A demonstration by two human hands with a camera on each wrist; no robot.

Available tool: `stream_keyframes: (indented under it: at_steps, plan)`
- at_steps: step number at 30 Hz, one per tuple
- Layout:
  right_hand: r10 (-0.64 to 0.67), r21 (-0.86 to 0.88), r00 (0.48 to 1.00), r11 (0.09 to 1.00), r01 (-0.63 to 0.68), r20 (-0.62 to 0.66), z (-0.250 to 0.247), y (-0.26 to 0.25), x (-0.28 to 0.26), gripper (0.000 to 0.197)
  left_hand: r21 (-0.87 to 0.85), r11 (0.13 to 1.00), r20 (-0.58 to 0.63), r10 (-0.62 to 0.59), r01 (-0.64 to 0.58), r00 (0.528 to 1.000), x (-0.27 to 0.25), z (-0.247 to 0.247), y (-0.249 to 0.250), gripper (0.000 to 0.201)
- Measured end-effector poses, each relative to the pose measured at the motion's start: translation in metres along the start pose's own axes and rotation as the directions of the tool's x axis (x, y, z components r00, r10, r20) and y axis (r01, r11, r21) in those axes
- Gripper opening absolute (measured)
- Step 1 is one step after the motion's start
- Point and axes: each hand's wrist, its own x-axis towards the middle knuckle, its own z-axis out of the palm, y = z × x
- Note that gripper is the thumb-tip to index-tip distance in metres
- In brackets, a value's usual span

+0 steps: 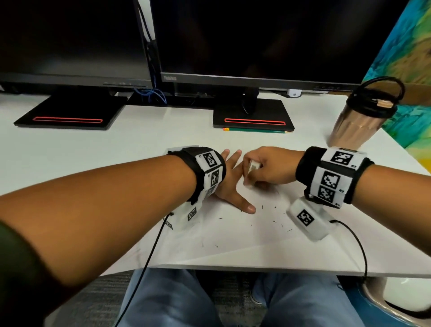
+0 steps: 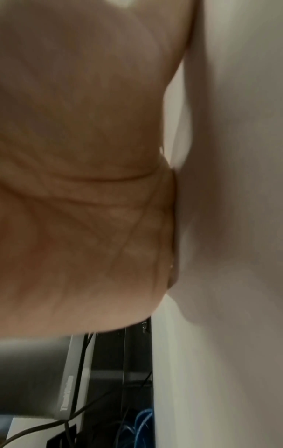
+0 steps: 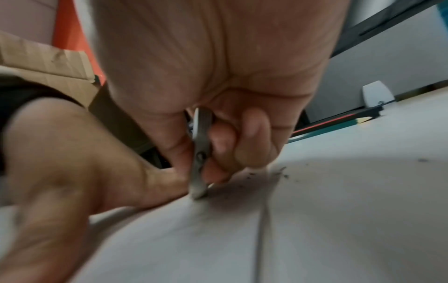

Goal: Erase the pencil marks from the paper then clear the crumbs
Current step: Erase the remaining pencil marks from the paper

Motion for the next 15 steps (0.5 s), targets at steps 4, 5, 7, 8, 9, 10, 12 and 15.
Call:
stream_keyframes:
  at_steps: [4,5,7,8,9,10,12,15]
  plan:
    - [0.000,-0.021,0.996,1.000,-0.002,-0.091,-0.007,0.008,0.005,0.008,0.003,1.000,-0.007,0.000,0.000,1.000,0.000,0.000,-0.001,0.127]
    - [-0.003,-0.031,0.992,1.000,-0.001,-0.128,-0.008,0.009,0.006,0.008,0.007,1.000,-0.007,-0.002,0.002,1.000,0.001,0.001,-0.001,0.129]
    - [-0.022,-0.028,0.999,0.999,0.021,-0.043,-0.005,0.008,0.005,0.008,0.007,1.000,-0.002,-0.004,0.004,1.000,0.002,0.001,-0.002,0.127]
    - [-0.026,0.014,0.999,1.000,0.025,0.045,-0.002,0.006,0.003,0.009,0.004,1.000,0.002,-0.002,0.002,1.000,0.003,0.001,-0.002,0.125]
    - [-0.021,0.057,0.995,0.998,0.015,0.097,-0.001,0.004,0.001,0.010,0.004,1.000,0.007,-0.001,0.001,1.000,0.003,0.001,-0.002,0.124]
    - [-0.010,0.069,0.996,0.998,0.004,0.090,-0.002,0.006,0.001,0.011,0.004,1.000,0.005,0.000,0.000,1.000,0.003,0.000,-0.002,0.124]
    - [-0.001,0.048,0.999,0.999,0.003,-0.034,-0.005,0.011,0.004,0.011,0.003,1.000,-0.005,-0.001,0.001,1.000,0.003,0.000,-0.002,0.128]
    - [-0.018,0.024,1.000,1.000,0.018,0.005,-0.004,0.012,0.005,0.009,-0.005,1.000,-0.012,-0.005,0.005,1.000,0.003,-0.001,-0.002,0.128]
